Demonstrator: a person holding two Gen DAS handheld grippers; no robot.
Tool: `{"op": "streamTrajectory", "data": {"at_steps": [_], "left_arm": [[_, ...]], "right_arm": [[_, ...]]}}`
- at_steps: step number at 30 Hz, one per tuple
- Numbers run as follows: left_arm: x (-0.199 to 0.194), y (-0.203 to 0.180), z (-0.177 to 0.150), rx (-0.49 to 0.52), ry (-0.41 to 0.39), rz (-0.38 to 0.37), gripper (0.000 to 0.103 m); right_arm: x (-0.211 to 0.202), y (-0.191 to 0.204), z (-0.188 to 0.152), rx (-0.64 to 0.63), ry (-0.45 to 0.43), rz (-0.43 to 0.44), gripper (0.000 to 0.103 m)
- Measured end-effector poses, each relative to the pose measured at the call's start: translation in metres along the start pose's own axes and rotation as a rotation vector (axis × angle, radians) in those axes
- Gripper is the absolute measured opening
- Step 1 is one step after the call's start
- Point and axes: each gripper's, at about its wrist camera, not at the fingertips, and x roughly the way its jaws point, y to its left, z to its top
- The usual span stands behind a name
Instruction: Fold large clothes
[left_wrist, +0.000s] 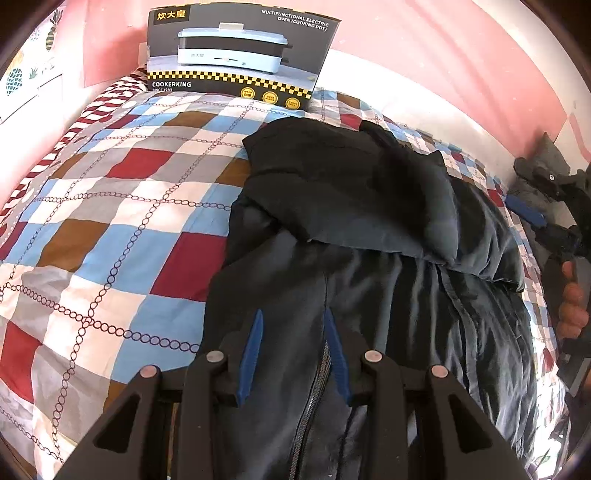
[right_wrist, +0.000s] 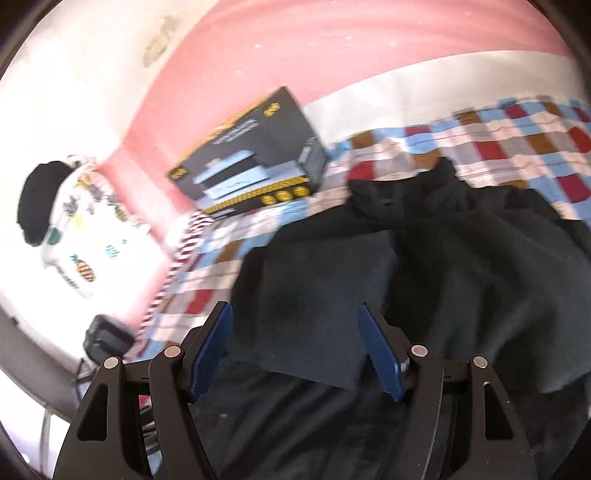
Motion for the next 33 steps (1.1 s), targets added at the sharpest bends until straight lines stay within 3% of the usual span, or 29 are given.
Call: {"op": "streamTrajectory", "data": {"at_steps": [2, 5, 7, 8, 10, 13, 15, 17, 20, 24, 26, 29, 30, 33], "left_arm": [[-0.001, 0.001, 0.001, -0.001, -0.004, -0.001, 0.037], [-0.004, 0.002, 0.004, -0.005, -0.010, -0.001, 0.037], [-0.004, 0.001, 0.007, -0.005, -0.015, -0.003, 0.037], [-0.003, 0.000, 0.010, -0.005, -0.017, -0.005, 0.037], [-0.001, -0.004, 0.015, -0.001, -0.021, -0.010, 0.037], [0.004, -0.017, 0.029, 0.019, -0.035, -0.022, 0.037], [0.009, -0.030, 0.041, 0.034, -0.046, -0.033, 0.037], [0.014, -0.047, 0.055, 0.052, -0.058, -0.057, 0.037], [0.025, -0.080, 0.078, 0.096, -0.086, -0.101, 0.037], [0.055, -0.114, 0.097, 0.142, -0.085, -0.105, 0.037], [0.076, -0.123, 0.101, 0.168, -0.068, -0.061, 0.036], [0.111, -0.121, 0.100, 0.193, -0.022, 0.042, 0.022], [0.122, -0.115, 0.100, 0.180, 0.001, 0.068, 0.022], [0.134, -0.106, 0.099, 0.164, 0.015, 0.053, 0.023]], "right_arm": [[0.011, 0.001, -0.001, -0.001, 0.014, 0.007, 0.071], [0.039, -0.014, -0.001, 0.055, 0.038, -0.077, 0.064], [0.061, -0.027, -0.003, 0.096, 0.089, -0.142, 0.025], [0.078, -0.033, -0.006, 0.108, 0.137, -0.164, 0.023], [0.106, -0.034, -0.012, 0.092, 0.215, -0.162, 0.022], [0.117, -0.031, -0.012, 0.067, 0.249, -0.120, 0.022], [0.106, -0.036, -0.004, 0.090, 0.245, -0.066, 0.022], [0.072, -0.044, 0.006, 0.086, 0.175, -0.062, 0.022], [0.007, -0.077, 0.021, 0.079, 0.033, -0.165, 0.022], [-0.049, -0.148, 0.024, 0.177, -0.046, -0.379, 0.022], [-0.056, -0.176, 0.019, 0.217, -0.039, -0.443, 0.022], [-0.040, -0.205, 0.007, 0.202, 0.042, -0.522, 0.022], [-0.037, -0.209, 0.004, 0.188, 0.060, -0.534, 0.022], [-0.022, -0.217, -0.007, 0.129, 0.097, -0.555, 0.021]]}}
